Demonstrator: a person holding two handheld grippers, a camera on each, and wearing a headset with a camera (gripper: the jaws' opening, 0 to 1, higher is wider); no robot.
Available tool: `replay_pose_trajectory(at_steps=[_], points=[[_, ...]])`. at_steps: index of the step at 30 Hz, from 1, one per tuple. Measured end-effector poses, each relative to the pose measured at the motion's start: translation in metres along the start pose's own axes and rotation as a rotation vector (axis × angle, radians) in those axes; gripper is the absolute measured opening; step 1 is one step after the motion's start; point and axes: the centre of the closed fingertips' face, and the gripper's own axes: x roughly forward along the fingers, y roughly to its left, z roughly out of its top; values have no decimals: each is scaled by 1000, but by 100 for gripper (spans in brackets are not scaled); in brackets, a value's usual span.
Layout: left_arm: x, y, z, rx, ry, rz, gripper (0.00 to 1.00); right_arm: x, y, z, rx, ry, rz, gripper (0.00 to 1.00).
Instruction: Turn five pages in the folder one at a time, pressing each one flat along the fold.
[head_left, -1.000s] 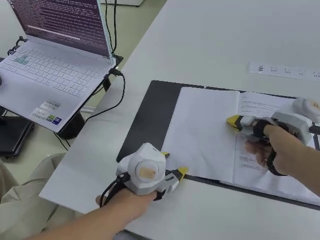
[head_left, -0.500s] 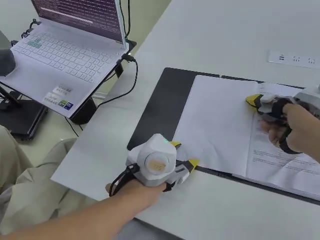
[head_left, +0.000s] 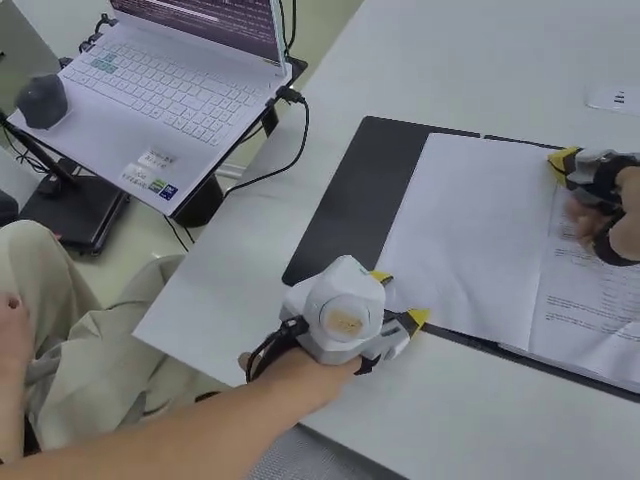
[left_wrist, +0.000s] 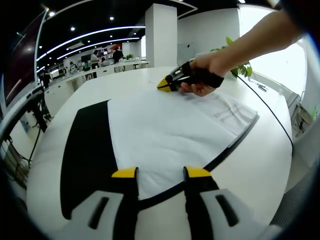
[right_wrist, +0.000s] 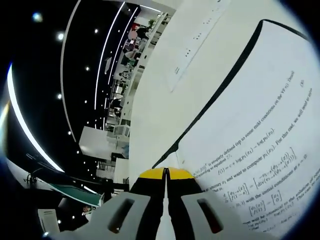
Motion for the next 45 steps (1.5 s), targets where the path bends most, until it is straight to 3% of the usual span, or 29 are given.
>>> replay_pose_trajectory(at_steps=[4,6,9,20,27,45], points=[[0,0,0,-2,-2,1,34,6,1,11,25,-57,0,0],[0,0,0,-1,-1,1,34,8,0,11,78,-59,5,0],[0,0,-1,-2,-4,1,34,6,-1,11,96,-62,23,0],[0,0,-1,-3,-4,1,34,-9,-6,-4,139,8,33,0],[1,1,-1,-5,1,2,34,-28,-10,-26,202,69,45,0],[0,0,0,-6,14,3,34,-62,-15,-61,233,144,41,0]])
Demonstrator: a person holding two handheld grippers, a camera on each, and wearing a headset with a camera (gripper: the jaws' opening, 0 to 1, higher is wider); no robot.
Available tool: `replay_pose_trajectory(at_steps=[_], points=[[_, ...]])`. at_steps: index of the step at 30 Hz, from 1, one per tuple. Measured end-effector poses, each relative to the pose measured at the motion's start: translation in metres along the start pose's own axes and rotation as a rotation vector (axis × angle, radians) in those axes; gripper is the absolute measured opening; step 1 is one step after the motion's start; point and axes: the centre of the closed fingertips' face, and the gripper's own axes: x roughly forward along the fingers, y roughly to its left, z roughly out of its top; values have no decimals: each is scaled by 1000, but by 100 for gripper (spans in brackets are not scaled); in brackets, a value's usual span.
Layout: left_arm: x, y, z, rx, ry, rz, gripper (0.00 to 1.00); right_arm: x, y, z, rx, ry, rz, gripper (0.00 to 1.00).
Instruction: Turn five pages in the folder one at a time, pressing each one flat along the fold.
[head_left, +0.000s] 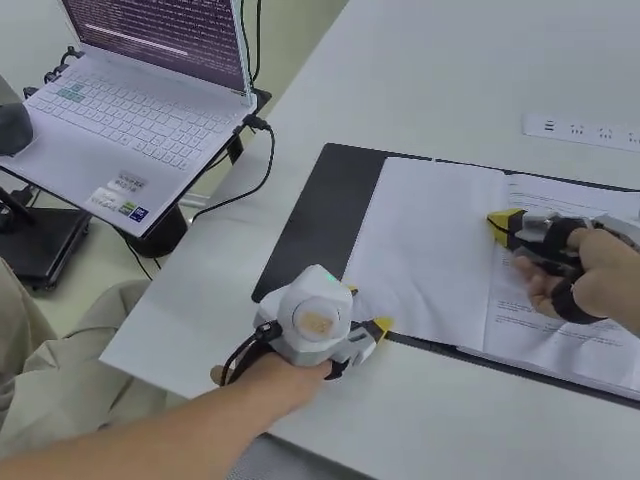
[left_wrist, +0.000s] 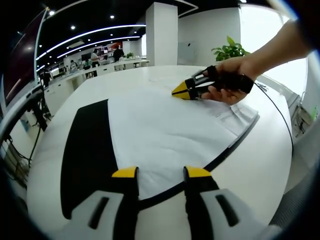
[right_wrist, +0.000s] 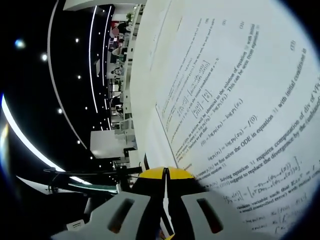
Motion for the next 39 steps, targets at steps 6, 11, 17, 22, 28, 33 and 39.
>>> replay_pose_trajectory(at_steps=[6,11,17,22,28,33,39], points=[[0,1,0,1,3,0,34,-8,-4,-9,0,17,-5,0],[0,1,0,0,7,0,34,-14,-6,-15,3,22,-6,0],[0,1,-1,1,9,0,34,-21,-9,-27,-13,60,-8,0],[-1,0,0,2,10,0,34,-29,-15,-39,-19,79,-16,0],[-2,-1,1,6,14,-1,34,-38,-20,-52,-16,83,-24,0],[-2,-2,0,0,9,0,34,-46,-24,-62,-16,92,-21,0],[-2,-2,1,-1,8,0,34,-60,-34,-76,-31,117,-40,0]])
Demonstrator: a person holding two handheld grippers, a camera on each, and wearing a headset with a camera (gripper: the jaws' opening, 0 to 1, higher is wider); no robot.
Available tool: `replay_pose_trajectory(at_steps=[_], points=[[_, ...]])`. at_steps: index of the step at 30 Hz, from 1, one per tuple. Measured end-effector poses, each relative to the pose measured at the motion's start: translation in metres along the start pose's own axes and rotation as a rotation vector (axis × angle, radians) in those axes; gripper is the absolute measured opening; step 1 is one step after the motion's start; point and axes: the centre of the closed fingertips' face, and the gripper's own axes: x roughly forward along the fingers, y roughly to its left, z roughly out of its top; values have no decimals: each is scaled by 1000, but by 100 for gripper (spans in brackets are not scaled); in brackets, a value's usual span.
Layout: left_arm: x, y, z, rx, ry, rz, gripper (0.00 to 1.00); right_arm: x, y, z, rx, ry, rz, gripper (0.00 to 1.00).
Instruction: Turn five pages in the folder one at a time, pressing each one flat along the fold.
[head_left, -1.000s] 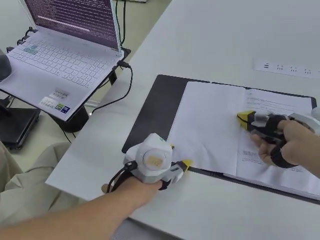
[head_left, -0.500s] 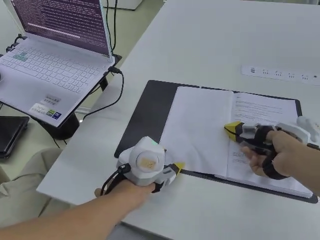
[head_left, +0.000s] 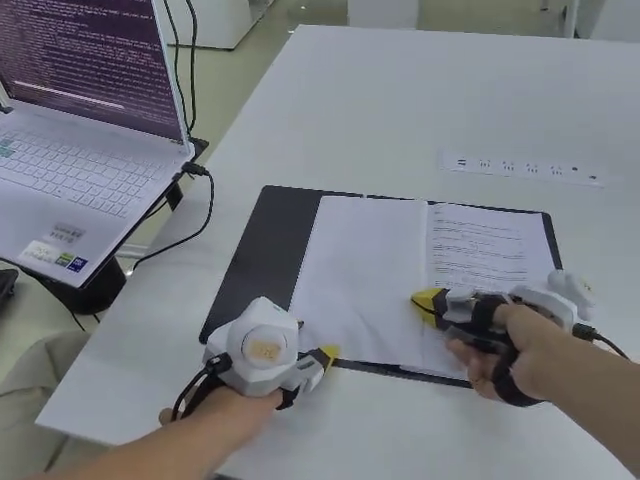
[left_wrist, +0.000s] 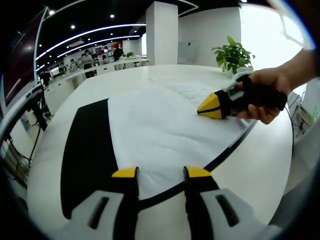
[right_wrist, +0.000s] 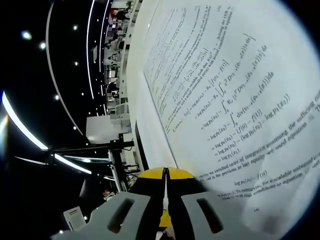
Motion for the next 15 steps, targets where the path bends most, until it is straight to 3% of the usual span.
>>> replay_pose_trajectory(at_steps=[7,15], points=[[0,0,0,1,-3,-1,34,-9,-20,-3,5,1,13,0],[1,1,0,-4,3,1,34,-20,-33,-24,14,4,13,0]])
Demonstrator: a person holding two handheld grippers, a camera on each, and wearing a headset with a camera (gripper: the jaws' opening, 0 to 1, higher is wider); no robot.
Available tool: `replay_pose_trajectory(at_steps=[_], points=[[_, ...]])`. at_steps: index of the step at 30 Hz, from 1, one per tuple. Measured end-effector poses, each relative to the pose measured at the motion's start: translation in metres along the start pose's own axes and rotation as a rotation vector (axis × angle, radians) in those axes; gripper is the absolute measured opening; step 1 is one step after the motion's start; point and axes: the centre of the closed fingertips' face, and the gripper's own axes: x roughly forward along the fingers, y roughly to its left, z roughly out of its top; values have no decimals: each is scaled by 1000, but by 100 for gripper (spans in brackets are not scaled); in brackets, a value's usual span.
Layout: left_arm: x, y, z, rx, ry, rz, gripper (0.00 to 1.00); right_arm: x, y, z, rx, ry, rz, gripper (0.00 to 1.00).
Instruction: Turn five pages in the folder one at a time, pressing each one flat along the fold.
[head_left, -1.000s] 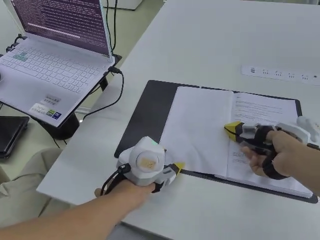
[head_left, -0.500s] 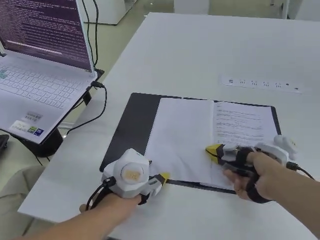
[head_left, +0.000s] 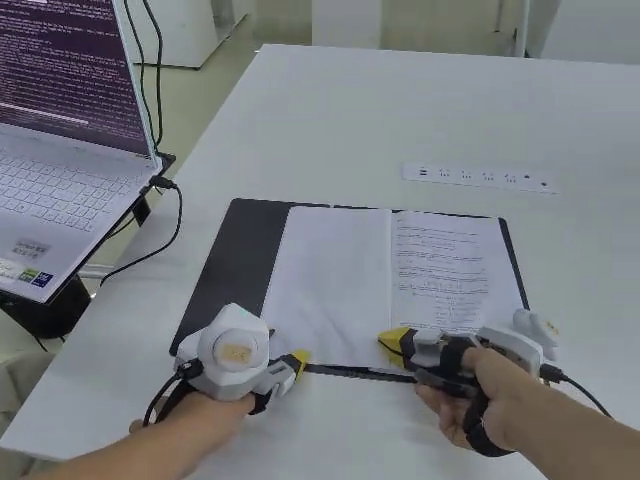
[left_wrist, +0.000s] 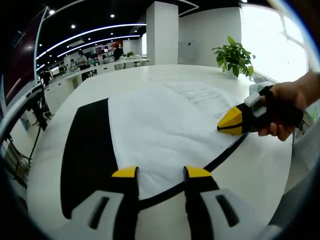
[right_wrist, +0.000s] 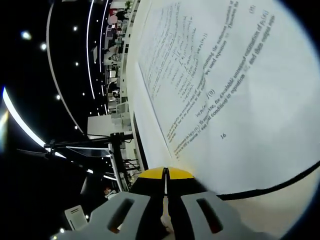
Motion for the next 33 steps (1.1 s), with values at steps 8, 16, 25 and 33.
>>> replay_pose_trajectory(at_steps=[8,16,25,33], points=[[0,0,0,3,8,0,34,-14,-7,-15,12,-9,-9,0],[-1,-1,0,1,20,1,34,-39,-16,-42,-2,17,-28,0],[-13,-10,-4,-24,119,-23,39,-85,12,-50,-263,-80,16,0],[-52,-21,11,-37,42,-73,49,-132,8,-36,-691,-157,-140,0]])
